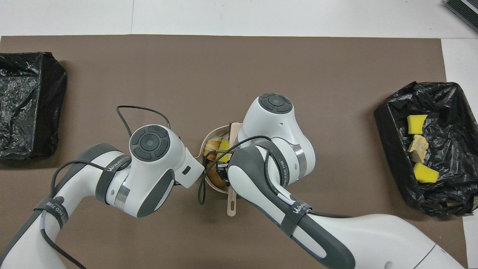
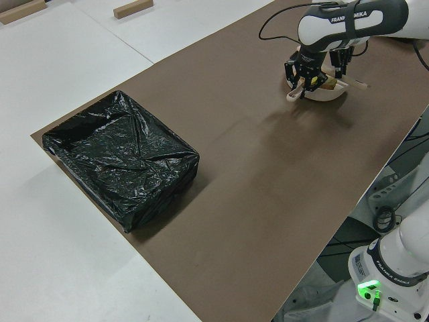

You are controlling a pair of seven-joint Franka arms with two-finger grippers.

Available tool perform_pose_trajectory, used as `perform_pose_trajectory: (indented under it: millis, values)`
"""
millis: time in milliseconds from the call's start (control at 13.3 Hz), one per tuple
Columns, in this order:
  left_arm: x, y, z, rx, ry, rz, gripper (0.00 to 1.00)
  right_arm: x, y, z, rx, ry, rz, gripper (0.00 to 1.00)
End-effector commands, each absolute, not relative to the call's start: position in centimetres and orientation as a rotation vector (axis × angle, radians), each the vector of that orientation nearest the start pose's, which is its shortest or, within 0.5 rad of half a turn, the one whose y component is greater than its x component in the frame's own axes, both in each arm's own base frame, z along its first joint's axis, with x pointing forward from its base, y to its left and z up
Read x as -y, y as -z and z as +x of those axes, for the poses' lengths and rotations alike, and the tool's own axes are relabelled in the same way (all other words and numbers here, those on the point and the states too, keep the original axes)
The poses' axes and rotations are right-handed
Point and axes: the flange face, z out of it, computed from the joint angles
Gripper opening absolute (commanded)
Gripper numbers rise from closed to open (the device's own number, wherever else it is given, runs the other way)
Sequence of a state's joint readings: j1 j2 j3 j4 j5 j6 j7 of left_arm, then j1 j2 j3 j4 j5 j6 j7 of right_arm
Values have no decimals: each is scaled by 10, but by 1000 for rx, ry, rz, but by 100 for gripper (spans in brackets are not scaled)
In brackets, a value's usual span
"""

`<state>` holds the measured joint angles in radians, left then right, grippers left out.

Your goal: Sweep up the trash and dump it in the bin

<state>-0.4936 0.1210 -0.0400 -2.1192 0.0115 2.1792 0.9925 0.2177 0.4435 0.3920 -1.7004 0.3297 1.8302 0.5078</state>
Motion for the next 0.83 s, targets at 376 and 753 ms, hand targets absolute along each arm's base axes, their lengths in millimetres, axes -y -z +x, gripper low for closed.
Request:
perform_pose_trajectory:
  millis: [376,753]
  values:
    - [272,-356,470,-2216,-140,-2266,0,-270,-419,525,-6,-840,-2792,0]
    - [201,-417,484,-2258,-107,-2230,0,-198,-403,512,-28,-961,-2920,0]
